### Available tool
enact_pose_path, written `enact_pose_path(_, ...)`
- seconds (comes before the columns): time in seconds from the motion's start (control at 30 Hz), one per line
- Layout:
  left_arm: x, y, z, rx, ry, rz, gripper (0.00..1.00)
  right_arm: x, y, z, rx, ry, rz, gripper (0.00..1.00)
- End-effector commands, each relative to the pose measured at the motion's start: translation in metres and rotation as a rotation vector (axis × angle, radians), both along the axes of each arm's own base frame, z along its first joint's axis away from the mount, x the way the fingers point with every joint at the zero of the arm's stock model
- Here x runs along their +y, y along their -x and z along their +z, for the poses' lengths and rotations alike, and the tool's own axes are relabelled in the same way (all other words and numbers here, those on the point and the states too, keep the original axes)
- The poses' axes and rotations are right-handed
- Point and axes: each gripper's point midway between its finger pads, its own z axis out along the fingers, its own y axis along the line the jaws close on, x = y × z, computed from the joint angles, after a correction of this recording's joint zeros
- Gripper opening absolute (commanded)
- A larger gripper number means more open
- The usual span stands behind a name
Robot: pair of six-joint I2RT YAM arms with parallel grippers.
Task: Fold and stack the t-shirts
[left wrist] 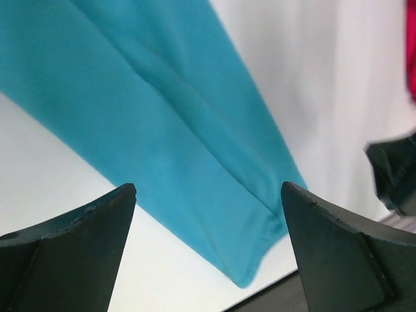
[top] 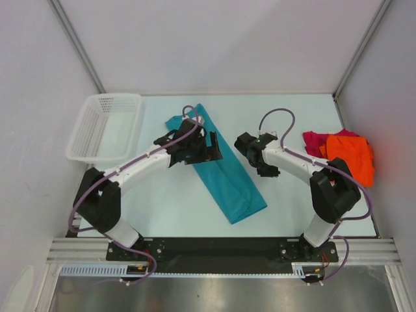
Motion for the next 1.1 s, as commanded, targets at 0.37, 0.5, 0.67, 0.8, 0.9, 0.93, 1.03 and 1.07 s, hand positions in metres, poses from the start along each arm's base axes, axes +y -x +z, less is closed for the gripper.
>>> enact_pose_path(0.37, -0.09, 0.106, -0.007, 0.005, 0.181, -0.214, 0.99, -0.032, -0.038, 0.036, -0.135, -0.149, -0.161, 0.25)
enact_pose_path(0.5, -0.111, 0.127, -0.015, 0.014, 0.208, -0.282, 0.99, -0.041, -0.04, 0.043, -0.15, -0.151, -0.182, 0.25)
enact_pose_path(0.67, -0.134, 0.144, -0.013, 0.008, 0.253, -0.349, 1.0, -0.052, -0.041, 0.051, -0.17, -0.151, -0.203, 0.25)
enact_pose_path(0.8, -0.143, 0.153, -0.021, 0.031, 0.246, -0.379, 1.0, -0.059, -0.039, 0.053, -0.173, -0.147, -0.216, 0.25)
enact_pose_path(0.9, -0.146, 0.161, -0.033, 0.06, 0.249, -0.396, 0.99, -0.064, -0.037, 0.056, -0.178, -0.145, -0.226, 0.25)
enact_pose_path(0.93, -0.147, 0.163, -0.036, 0.073, 0.252, -0.401, 1.0, -0.064, -0.037, 0.057, -0.181, -0.148, -0.229, 0.25)
enact_pose_path(1.03, -0.148, 0.171, -0.049, 0.098, 0.248, -0.411, 1.0, -0.066, -0.035, 0.065, -0.19, -0.149, -0.227, 0.25)
enact_pose_path(1.07, -0.148, 0.174, -0.053, 0.106, 0.244, -0.415, 1.0, -0.067, -0.036, 0.071, -0.201, -0.151, -0.226, 0.25)
